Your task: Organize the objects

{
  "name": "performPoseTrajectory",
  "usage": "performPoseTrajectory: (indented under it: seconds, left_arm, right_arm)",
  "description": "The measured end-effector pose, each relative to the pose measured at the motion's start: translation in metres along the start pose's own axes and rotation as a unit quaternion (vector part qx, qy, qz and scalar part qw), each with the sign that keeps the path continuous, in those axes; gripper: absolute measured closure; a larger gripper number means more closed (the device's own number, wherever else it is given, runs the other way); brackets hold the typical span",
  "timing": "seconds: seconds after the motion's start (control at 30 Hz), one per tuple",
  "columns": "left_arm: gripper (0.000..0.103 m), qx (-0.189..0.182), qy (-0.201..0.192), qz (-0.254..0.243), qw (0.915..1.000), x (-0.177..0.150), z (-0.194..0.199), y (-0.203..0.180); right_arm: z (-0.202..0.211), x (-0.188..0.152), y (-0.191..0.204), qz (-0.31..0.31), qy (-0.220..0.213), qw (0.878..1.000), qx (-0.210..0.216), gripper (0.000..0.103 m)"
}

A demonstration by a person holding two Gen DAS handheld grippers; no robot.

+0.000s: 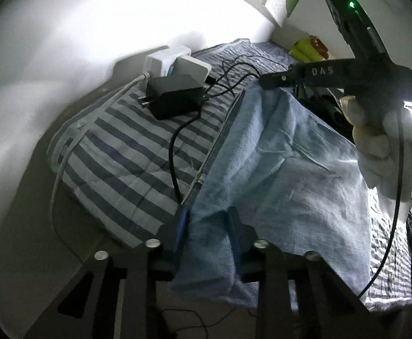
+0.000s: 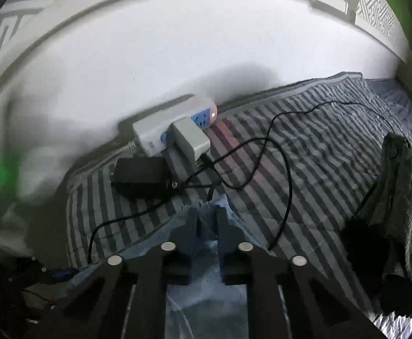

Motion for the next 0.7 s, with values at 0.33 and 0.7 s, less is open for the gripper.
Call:
performPoseTrajectory:
  seconds: [0.33,0.7]
  left_arm:
    - [0.071,0.041,-0.035,-0.034,0.998,0.019,0.014,-0.02]
    - [0.04,-0.063,-0.007,-0.132,0.9892,0.015,-0.01,-0.132]
  right_arm:
    - [0.032,0.019,-0.025,-0.064,-0.067,0.995,0.032,0.102]
    - [0.123,-0.125,-0.124,-0.136,-0.033,0.99,-0.007,0.074]
Point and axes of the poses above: each gripper's, at about its wrist camera, not at the fingertips, and z roughly against the way its jaws point, y to its left, x to its top, the point moved 2 cm from there along -z, roughly the way its jaws point, and after that the axes turned 4 degrees about x, right-handed, at the moved point
